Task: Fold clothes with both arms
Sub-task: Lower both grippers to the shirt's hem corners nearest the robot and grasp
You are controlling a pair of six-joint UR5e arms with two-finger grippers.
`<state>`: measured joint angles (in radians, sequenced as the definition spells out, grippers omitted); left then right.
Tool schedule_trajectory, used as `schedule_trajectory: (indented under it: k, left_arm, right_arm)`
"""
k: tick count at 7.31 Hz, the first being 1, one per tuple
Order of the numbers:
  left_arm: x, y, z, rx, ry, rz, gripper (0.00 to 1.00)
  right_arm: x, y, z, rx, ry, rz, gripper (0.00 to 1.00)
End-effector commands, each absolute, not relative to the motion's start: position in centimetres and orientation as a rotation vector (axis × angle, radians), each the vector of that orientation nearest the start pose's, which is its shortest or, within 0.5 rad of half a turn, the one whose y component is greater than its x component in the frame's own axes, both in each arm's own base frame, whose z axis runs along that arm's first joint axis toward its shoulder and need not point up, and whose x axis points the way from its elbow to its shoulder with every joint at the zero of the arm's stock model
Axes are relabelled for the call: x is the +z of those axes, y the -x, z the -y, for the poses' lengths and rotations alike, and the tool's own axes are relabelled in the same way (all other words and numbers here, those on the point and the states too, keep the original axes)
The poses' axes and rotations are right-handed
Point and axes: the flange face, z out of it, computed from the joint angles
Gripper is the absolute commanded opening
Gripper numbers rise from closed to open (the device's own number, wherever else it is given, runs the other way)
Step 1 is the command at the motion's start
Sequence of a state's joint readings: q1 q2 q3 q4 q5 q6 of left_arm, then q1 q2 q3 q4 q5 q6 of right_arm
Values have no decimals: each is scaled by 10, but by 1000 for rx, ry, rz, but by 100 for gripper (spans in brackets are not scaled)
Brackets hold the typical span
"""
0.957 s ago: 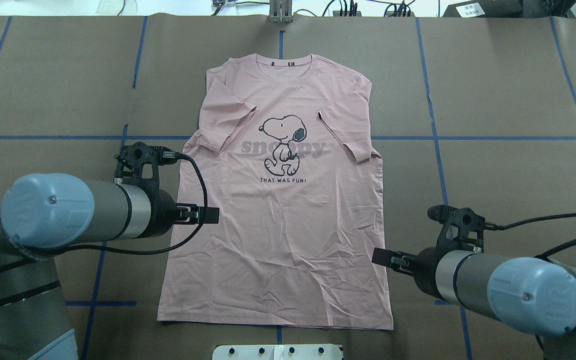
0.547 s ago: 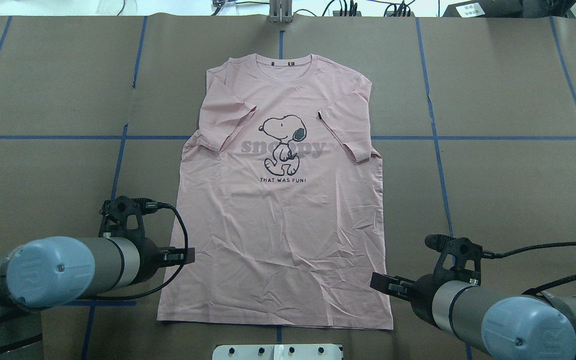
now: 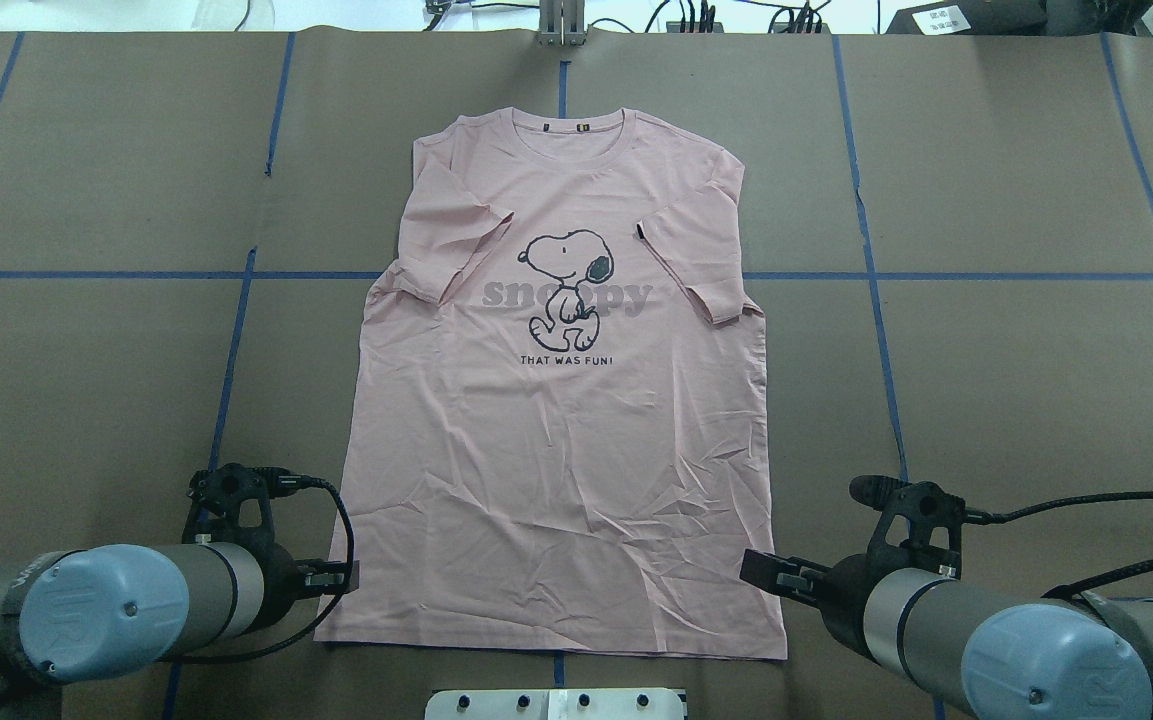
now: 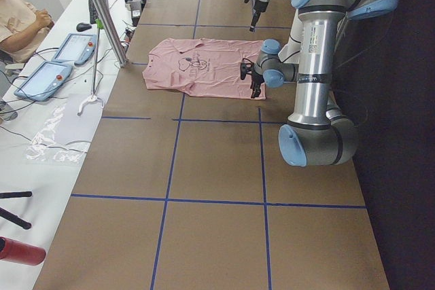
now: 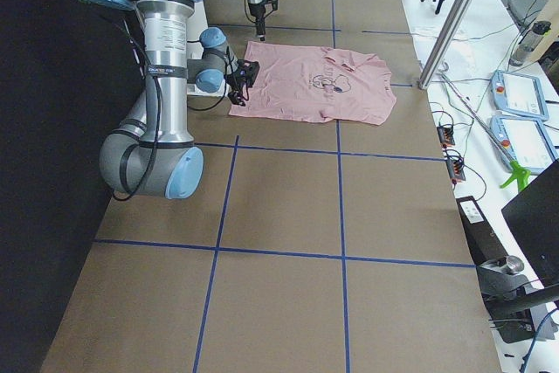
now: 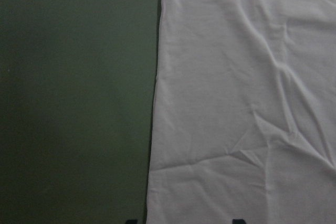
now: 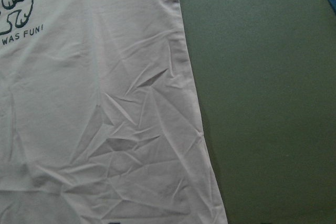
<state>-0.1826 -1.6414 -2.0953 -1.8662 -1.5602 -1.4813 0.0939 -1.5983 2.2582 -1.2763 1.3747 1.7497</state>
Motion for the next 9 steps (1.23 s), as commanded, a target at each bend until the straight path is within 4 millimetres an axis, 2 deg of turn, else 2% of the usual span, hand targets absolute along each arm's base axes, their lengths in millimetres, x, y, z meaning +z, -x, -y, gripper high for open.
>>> schedule_trajectory:
  k: [1, 4, 9]
  left_arm:
    - [360, -467, 211, -80, -112, -867, 54]
    - [361, -473, 203, -62, -103, -865, 51]
    - [361, -482, 186, -28, -83, -874, 41]
  right_arm:
    - [322, 419, 193, 347, -147, 963, 92]
    - [323, 421, 192, 346, -148, 960, 92]
    - [323, 420, 193, 348, -156, 960, 92]
